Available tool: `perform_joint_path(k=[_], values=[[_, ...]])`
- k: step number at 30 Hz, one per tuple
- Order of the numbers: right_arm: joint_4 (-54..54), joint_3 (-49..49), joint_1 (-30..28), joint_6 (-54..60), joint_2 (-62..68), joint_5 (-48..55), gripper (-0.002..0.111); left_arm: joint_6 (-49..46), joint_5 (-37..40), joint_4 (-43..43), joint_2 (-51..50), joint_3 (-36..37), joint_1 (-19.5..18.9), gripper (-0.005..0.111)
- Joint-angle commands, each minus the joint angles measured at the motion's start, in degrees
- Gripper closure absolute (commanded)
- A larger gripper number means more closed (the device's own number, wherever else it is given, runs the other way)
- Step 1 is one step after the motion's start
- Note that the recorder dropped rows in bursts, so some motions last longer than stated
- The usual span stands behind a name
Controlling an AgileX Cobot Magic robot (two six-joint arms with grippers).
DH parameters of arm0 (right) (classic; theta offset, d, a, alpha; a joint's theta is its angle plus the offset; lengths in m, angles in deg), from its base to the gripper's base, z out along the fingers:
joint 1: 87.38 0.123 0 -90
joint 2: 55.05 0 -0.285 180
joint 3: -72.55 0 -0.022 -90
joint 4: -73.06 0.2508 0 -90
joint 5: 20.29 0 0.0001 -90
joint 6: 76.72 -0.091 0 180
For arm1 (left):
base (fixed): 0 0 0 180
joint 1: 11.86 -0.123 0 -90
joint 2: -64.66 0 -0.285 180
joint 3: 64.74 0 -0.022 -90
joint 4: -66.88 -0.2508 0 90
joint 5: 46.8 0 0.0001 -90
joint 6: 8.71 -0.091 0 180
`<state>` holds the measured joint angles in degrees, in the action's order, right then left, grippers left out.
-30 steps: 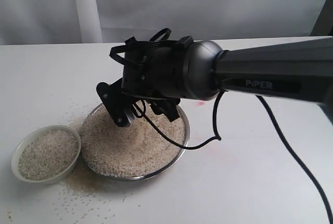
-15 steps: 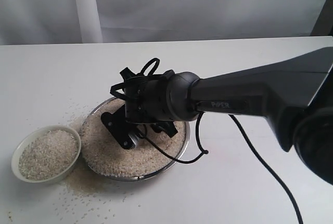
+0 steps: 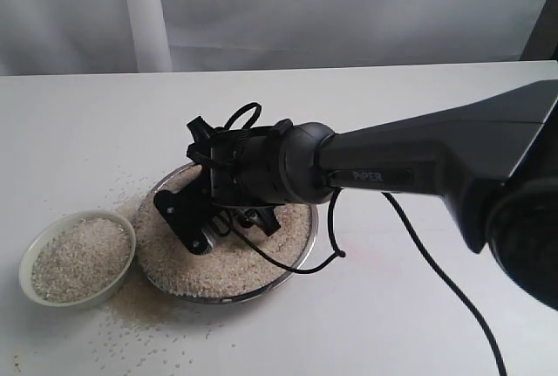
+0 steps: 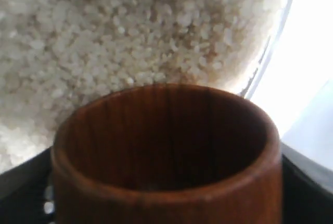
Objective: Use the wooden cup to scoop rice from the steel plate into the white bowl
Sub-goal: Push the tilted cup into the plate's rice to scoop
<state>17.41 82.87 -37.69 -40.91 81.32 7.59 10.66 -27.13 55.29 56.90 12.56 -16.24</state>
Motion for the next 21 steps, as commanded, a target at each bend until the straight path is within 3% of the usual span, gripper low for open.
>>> perform_joint_path(k=[1,21], values=[[1.71,-0.10,0.48,0.23,-0.22,-1.89,0.108,0.09,-0.35,0.33,-0.02,-0.08,0.37,0.107],[9.51,-0.10,3.52,0.23,-0.22,-6.25,0.108,0.09,-0.35,0.33,-0.02,-0.08,0.37,0.107]])
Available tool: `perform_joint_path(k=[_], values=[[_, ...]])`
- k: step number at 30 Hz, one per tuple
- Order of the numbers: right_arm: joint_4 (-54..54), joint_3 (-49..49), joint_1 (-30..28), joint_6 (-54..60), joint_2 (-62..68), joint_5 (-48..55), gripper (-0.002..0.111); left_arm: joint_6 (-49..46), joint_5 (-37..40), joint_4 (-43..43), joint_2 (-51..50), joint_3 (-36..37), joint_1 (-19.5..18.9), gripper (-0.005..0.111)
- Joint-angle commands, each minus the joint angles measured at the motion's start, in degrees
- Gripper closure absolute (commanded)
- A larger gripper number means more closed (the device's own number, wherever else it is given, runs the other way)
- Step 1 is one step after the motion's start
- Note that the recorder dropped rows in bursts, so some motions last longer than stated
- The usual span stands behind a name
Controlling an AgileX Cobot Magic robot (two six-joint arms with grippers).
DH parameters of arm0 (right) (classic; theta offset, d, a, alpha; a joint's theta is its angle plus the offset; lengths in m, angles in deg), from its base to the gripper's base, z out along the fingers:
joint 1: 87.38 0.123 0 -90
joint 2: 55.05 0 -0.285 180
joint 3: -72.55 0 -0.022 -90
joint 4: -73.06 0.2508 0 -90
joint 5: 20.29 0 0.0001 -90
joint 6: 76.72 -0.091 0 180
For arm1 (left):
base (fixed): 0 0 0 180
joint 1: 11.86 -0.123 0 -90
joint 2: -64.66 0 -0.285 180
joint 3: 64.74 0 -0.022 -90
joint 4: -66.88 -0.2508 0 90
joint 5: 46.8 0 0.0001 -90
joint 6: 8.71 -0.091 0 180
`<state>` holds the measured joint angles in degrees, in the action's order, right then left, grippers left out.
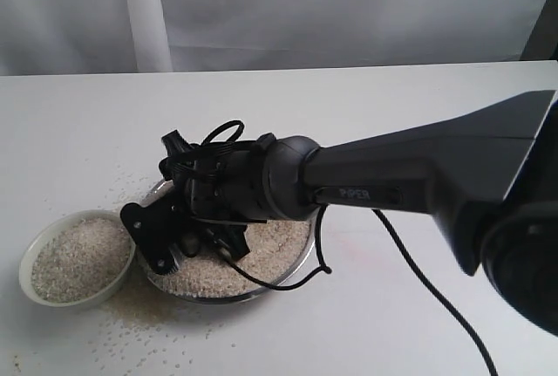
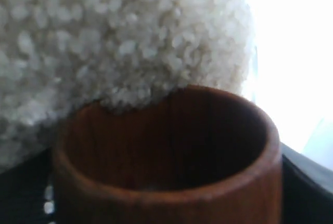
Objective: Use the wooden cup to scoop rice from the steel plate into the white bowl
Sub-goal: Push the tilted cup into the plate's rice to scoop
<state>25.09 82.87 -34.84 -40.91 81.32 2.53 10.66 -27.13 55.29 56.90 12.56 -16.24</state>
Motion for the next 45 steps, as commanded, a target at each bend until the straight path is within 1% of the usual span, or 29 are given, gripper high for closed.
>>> perform_joint_path(k=[1,6,22,26,34,45], values=[[2.65,-0.10,0.66,0.23,-0.22,-1.19,0.108,0.09,-0.35,0.33,-0.02,-0.08,0.37,0.107],[5.06,-0.10,0.70,0.23,-0.22,-1.34,0.108,0.09,-0.35,0.33,-0.02,-0.08,0.37,0.107],[17.47,-0.10,0.60,0.23,-0.34,-2.59,0.108,0.09,-0.35,0.33,-0.02,-0.08,0.37,0.107],[20.95,-0.10,-0.07,-0.04,-0.34,-4.18,0.108,0.09,-0.35,0.33,-0.02,-0.08,0.37,0.107],[25.23,-0.10,-1.81,-0.04,-0.34,-4.18,0.108,0.09,-0.35,0.33,-0.02,-0.08,0.37,0.107],[35.60,-0.10,-3.41,-0.04,-0.34,-5.72,0.108,0.09,-0.35,0.33,-0.02,-0.08,0.37,0.107]])
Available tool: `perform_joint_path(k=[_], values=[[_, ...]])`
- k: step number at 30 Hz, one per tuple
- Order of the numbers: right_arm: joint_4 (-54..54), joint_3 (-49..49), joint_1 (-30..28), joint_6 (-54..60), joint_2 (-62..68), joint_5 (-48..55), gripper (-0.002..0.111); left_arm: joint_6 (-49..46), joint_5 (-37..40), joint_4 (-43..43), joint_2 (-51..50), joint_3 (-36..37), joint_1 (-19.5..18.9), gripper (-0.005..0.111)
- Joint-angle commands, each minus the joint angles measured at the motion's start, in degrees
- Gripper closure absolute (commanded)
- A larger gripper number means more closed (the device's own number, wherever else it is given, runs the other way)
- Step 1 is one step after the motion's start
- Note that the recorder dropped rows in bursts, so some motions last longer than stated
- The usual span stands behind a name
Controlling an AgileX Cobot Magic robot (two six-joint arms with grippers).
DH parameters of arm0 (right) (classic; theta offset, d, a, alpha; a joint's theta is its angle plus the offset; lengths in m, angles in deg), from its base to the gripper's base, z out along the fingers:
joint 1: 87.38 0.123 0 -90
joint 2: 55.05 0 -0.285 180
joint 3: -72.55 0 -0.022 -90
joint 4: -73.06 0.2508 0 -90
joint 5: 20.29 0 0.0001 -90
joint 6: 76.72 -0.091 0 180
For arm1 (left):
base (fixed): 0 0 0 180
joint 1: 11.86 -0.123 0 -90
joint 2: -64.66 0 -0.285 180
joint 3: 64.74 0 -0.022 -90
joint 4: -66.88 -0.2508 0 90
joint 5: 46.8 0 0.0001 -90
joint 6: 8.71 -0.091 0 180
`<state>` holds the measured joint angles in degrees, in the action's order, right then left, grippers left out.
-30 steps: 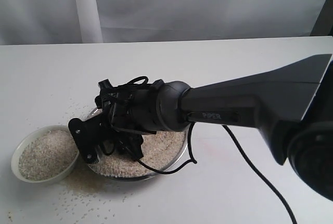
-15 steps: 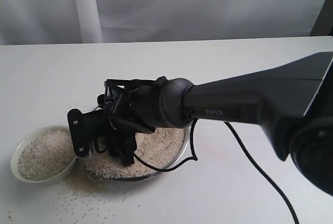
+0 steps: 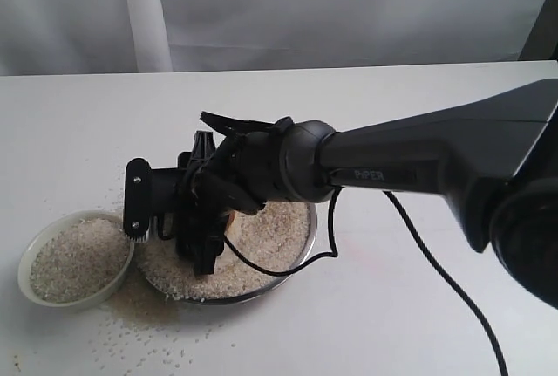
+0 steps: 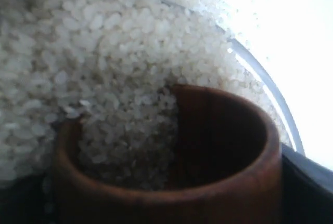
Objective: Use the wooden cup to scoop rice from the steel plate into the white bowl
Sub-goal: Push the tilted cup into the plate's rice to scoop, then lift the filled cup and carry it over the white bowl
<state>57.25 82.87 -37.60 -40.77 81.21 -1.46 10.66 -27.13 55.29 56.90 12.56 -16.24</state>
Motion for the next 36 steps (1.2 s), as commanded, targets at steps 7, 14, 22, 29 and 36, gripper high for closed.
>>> perform_joint_path(k=[7,14,22,29,36], values=[[8.96,-0.10,-1.56,-0.33,-0.24,-2.12,0.108,0.09,-0.35,0.33,-0.02,-0.08,0.37,0.107],[14.22,-0.10,-1.94,-0.33,-0.24,-3.02,0.108,0.09,-0.35,0.33,-0.02,-0.08,0.37,0.107],[21.77,-4.64,-2.71,-0.33,-0.35,-11.70,0.108,0.09,-0.35,0.33,-0.02,-0.08,0.37,0.107],[22.51,-8.79,-2.97,-0.42,-2.76,-16.91,0.108,0.09,-0.35,0.33,-0.02,-0.08,0.37,0.107],[22.63,-14.56,-2.97,-0.42,-10.13,-19.42,0.108,0.09,-0.35,0.33,-0.02,-0.08,0.37,0.107]])
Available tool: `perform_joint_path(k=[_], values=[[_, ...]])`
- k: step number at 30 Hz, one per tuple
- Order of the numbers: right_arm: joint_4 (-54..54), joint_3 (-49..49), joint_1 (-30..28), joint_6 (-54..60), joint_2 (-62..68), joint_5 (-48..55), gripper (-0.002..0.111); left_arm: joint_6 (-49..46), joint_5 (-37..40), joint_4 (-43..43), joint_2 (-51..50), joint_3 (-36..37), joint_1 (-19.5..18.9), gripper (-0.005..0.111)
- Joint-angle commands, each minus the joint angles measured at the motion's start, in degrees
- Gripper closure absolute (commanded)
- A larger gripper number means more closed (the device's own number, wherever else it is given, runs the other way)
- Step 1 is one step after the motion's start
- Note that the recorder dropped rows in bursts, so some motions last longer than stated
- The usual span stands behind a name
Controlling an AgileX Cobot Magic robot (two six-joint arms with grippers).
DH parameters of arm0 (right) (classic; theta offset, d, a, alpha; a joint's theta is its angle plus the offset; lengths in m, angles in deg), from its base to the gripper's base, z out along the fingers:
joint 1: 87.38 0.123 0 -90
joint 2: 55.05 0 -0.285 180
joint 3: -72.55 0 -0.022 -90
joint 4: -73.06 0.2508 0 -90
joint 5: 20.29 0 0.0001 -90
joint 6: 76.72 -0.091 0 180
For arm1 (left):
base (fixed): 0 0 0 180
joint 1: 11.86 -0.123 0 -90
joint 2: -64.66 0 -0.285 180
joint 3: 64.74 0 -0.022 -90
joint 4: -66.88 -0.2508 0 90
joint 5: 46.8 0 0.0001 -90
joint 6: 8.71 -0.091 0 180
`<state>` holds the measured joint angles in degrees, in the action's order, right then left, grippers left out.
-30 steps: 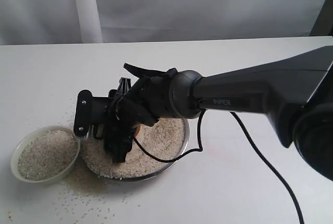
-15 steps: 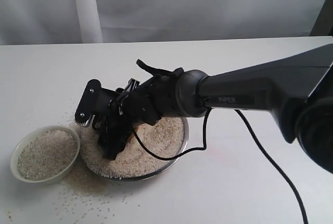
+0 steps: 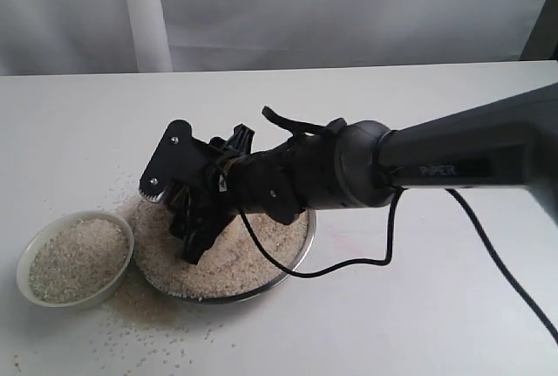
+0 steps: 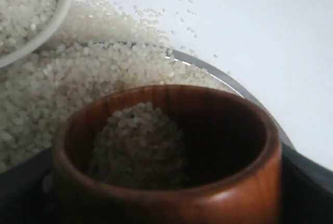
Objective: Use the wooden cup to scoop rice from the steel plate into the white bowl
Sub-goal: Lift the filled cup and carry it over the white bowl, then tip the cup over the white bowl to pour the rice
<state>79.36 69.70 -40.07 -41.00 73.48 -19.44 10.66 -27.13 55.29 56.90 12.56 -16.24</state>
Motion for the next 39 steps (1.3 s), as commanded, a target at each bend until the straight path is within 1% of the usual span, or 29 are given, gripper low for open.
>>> perform_joint_path(k=[1,4,11,14,18,23,31,35,39], values=[[0.80,-1.77,-0.50,-0.19,-2.77,-1.43,0.108,0.09,-0.35,0.33,-0.02,-0.08,0.37,0.107],[-0.37,-1.93,-0.38,-0.19,-3.09,0.03,0.108,0.09,-0.35,0.33,-0.02,-0.08,0.37,0.107],[-7.61,-1.83,0.51,-0.09,-6.12,2.39,0.108,0.09,-0.35,0.33,-0.02,-0.08,0.37,0.107],[-10.63,-0.69,0.97,-0.09,-7.83,5.48,0.108,0.09,-0.35,0.33,-0.02,-0.08,0.37,0.107],[-14.24,5.83,2.63,-0.09,-7.07,15.53,0.108,0.09,-0.35,0.33,-0.02,-0.08,0.37,0.107],[-20.82,14.51,5.84,-0.09,-4.57,20.82,0.108,0.09,-0.35,0.33,-0.02,-0.08,0.37,0.107],[-37.32,30.68,11.64,-0.09,4.03,35.09,0.108,0.09,-0.35,0.33,-0.02,-0.08,0.37,0.107],[-44.15,35.54,14.66,-0.09,8.49,37.69,0.108,0.09,-0.35,0.33,-0.02,-0.08,0.37,0.107],[-50.72,36.43,16.70,-0.09,10.84,37.34,0.108,0.09,-0.35,0.33,-0.02,-0.08,0.37,0.107]])
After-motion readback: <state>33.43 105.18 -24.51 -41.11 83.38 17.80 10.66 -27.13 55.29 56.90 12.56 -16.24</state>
